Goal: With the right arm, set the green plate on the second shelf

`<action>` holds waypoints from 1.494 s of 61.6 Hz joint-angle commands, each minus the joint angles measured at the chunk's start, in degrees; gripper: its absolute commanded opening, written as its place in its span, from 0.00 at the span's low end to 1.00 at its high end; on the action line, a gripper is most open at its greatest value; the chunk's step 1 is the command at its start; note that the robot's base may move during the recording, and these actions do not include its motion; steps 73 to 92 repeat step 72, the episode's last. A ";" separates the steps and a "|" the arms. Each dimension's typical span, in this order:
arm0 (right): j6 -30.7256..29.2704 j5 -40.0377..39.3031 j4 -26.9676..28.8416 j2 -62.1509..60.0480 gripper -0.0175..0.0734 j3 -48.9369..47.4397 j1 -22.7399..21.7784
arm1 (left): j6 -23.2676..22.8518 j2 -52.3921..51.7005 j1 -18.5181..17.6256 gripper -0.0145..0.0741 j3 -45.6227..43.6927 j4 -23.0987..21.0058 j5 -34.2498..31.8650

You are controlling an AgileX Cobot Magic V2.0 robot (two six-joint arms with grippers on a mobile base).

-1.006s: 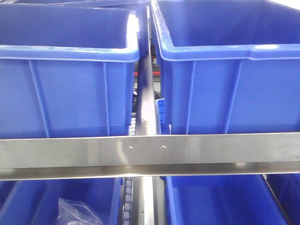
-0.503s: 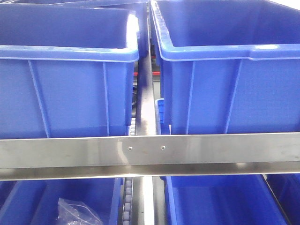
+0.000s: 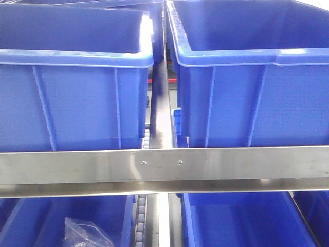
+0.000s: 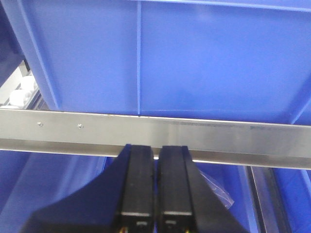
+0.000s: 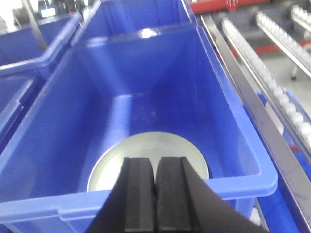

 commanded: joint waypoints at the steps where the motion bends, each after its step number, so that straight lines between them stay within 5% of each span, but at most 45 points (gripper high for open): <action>1: -0.02 -9.47 -0.18 -3.06 0.25 4.63 -0.27 | 0.04 -1.18 -0.26 0.30 1.81 0.22 -3.92; 9: -0.02 -16.12 -0.18 -13.03 0.25 17.12 -0.27 | 0.04 -1.18 -0.26 0.30 1.81 0.22 -3.92; 21: -0.06 -13.95 -0.24 -25.36 0.25 25.64 -0.27 | 0.04 -1.18 -0.26 0.30 1.81 0.22 -3.92; 92: -0.43 -11.22 -0.35 -26.02 0.25 25.57 -0.34 | 0.04 -1.18 -0.26 0.30 1.81 0.22 -3.92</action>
